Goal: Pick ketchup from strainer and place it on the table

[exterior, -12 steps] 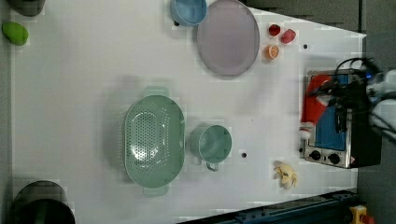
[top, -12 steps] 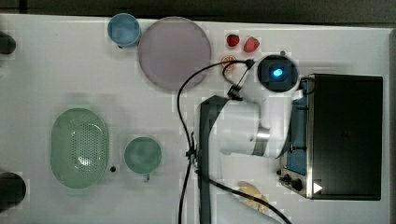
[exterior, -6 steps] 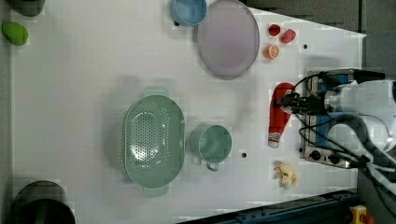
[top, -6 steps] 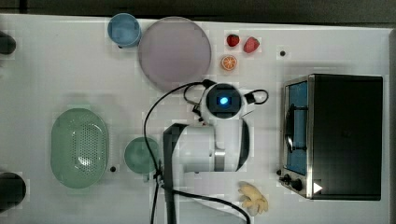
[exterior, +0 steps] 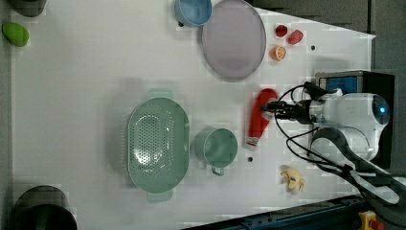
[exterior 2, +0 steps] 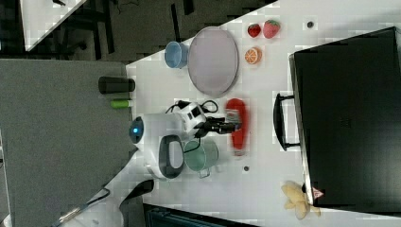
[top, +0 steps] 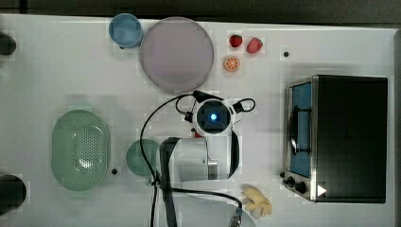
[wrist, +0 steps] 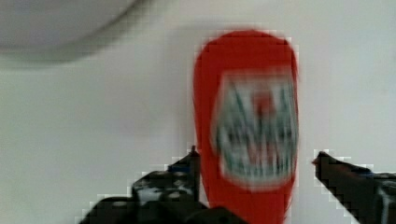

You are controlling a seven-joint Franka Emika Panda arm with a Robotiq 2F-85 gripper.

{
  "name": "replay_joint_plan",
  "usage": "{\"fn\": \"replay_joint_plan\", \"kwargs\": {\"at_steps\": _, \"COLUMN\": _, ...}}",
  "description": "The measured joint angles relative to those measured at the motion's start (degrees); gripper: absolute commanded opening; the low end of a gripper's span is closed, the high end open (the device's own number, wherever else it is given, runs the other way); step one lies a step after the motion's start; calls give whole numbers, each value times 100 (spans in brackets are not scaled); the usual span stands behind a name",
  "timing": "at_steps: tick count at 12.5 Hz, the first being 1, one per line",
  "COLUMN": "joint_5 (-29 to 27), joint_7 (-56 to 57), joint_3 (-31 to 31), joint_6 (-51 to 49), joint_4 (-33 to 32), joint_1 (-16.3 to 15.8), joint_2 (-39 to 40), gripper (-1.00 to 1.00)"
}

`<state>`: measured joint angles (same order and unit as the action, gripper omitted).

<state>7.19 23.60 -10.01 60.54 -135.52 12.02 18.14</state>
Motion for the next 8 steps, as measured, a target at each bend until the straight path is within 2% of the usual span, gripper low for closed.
{"fn": "replay_joint_plan", "kwargs": {"at_steps": 2, "joint_5": 19, "joint_7": 0, "joint_3": 49, "joint_6": -11, "joint_4": -45, "joint_1": -11, "joint_2": 42, "gripper": 100}}
{"fn": "replay_joint_plan", "kwargs": {"at_steps": 5, "joint_5": -43, "joint_7": 3, "joint_3": 82, "joint_6": -106, "joint_4": 67, "joint_1": 13, "joint_2": -379, "gripper": 100}}
{"fn": "replay_joint_plan", "kwargs": {"at_steps": 6, "joint_5": -6, "joint_7": -15, "joint_3": 64, "joint_6": -213, "joint_4": 201, "joint_1": 14, "joint_2": -607, "gripper": 100}}
{"fn": "replay_joint_plan", "kwargs": {"at_steps": 8, "joint_5": 17, "joint_7": -102, "joint_3": 28, "joint_6": -1066, "joint_4": 806, "joint_1": 10, "joint_2": -1036, "gripper": 100}}
